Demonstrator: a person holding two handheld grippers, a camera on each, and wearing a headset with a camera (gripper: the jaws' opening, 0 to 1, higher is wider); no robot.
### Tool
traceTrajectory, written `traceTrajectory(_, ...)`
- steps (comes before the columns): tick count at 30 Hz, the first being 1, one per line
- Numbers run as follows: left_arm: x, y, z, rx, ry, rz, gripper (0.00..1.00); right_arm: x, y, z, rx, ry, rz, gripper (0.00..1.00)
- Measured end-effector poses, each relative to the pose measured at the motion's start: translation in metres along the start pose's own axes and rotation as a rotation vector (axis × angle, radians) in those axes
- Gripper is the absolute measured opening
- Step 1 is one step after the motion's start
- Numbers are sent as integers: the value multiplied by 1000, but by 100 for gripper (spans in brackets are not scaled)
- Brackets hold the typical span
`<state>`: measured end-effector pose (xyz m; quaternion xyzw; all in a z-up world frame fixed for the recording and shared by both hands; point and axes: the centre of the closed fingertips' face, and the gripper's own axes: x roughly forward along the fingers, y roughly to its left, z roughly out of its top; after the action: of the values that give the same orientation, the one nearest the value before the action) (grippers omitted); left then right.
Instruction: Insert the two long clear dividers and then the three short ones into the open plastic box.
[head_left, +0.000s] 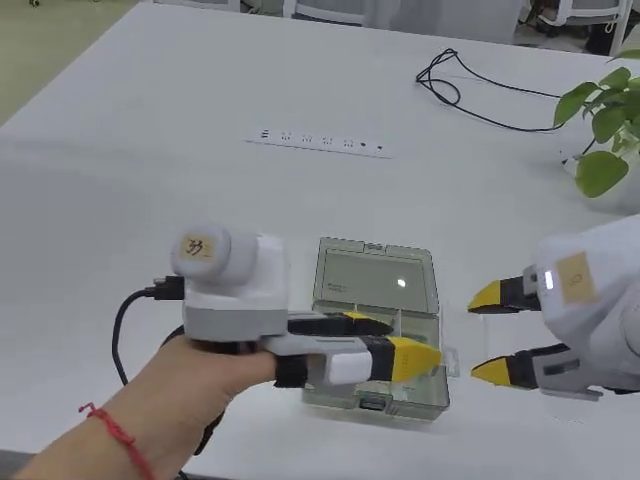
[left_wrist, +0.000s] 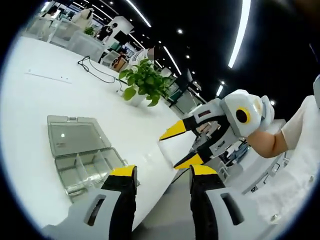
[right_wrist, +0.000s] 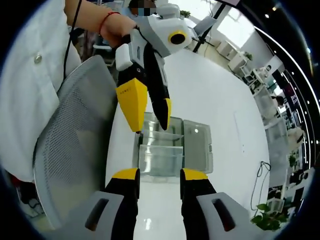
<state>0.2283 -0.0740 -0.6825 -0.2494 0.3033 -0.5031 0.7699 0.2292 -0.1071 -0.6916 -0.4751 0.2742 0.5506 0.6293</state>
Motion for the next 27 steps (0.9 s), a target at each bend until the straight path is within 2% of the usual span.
traceTrajectory(3,3,-4,-2,-16,-1,-13,36,-1,1,7,0,-9,-3,33)
traceTrajectory(8,6,-4,-2,-80,-17,-23,27,-3,5,14,-15,-13,-9,33)
traceTrajectory(13,10,-10,-3,-137,-34,-57,20,-3,7,23,-35,-21,-22,33)
traceTrajectory(18,12,-14,-6,-155,-27,-77,12,-3,9,25,-51,-14,-25,33)
traceTrajectory(27,12,-14,-7,-179,-35,-88,1,-3,10,25,-70,-2,-28,33)
